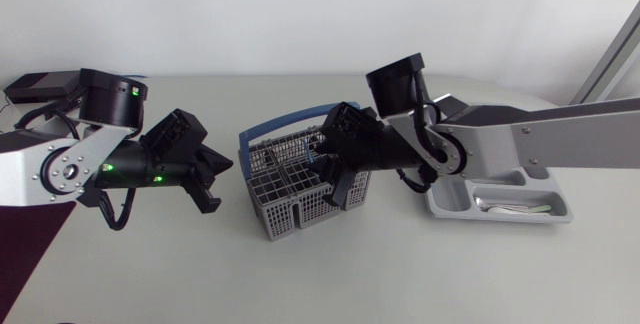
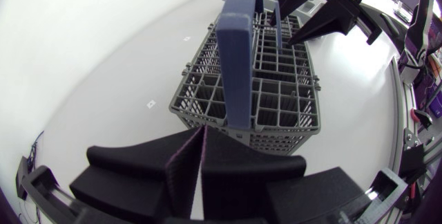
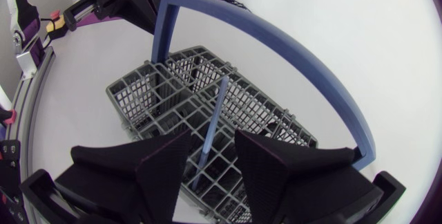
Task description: Unload the cutlery basket into the drawer organizer.
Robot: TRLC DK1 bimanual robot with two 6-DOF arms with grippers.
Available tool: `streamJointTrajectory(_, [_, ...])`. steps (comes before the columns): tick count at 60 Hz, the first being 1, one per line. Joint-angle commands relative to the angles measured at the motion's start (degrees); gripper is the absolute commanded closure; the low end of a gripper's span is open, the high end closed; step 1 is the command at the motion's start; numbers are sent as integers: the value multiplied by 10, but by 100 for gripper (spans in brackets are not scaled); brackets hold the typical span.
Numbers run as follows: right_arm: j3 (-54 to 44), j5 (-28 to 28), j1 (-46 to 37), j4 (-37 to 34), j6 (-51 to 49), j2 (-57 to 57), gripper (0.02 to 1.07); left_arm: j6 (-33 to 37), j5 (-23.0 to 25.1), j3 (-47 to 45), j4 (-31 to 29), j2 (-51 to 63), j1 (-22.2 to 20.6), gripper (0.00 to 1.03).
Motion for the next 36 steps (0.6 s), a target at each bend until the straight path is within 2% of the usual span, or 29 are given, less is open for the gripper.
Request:
streamJointTrajectory(1, [17, 1, 7, 4, -9, 18, 63, 13, 6, -18, -6, -6, -4, 79])
streamJointTrajectory(3, [20, 1, 10, 4, -9, 23, 65, 13, 6, -19, -6, -6, -4, 79])
streamJointTrajectory(16, [27, 1, 13, 1, -10, 30, 102, 13, 6, -22, -6, -8, -7, 79])
streamJointTrajectory(36, [4, 1, 14, 1, 1, -22, 102, 12, 6, -29, -7, -18, -11, 79])
